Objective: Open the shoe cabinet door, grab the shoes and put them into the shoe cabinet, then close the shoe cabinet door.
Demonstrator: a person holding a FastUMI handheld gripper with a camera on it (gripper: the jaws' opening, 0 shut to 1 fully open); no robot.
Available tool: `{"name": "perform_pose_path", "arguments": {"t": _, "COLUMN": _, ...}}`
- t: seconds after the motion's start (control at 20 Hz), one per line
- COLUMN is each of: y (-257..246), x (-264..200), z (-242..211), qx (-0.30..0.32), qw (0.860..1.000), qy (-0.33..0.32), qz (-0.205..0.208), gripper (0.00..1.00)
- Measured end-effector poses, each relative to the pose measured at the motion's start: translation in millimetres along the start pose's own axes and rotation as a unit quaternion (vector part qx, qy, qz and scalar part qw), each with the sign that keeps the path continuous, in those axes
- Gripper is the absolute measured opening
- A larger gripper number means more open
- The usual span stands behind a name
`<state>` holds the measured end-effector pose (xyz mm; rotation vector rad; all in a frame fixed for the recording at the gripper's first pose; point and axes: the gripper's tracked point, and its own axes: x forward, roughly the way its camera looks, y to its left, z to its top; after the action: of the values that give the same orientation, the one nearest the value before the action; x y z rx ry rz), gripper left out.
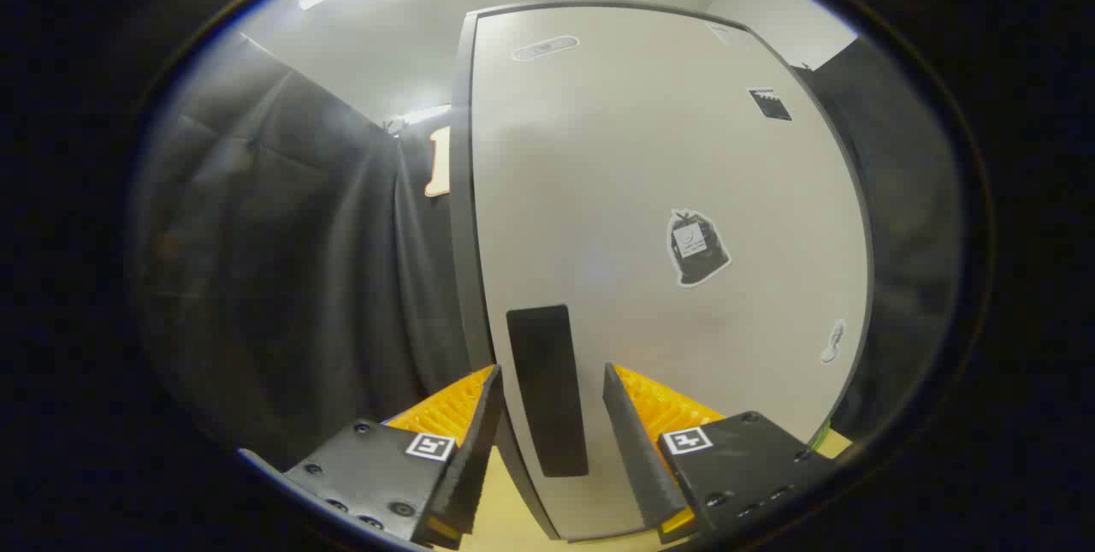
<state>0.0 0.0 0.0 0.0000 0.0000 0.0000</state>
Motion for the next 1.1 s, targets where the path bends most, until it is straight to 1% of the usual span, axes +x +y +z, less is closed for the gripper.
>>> {"name": "perform_pose_path", "arguments": {"t": 0.85, "y": 3.5, "x": 7.9, "z": -3.4, "qx": 0.004, "qw": 1.0, "qy": -0.003, "qz": -0.001, "gripper": 0.29}}
{"name": "perform_pose_path", "arguments": {"t": 1.05, "y": 1.1, "x": 8.8, "z": -7.1, "qx": -0.006, "qw": 1.0, "qy": 0.001, "qz": -0.009, "gripper": 0.29}}
{"name": "perform_pose_path", "arguments": {"t": 1.1, "y": -0.5, "x": 15.8, "z": -6.9, "qx": -0.005, "qw": 1.0, "qy": -0.003, "qz": -0.011, "gripper": 0.29}}
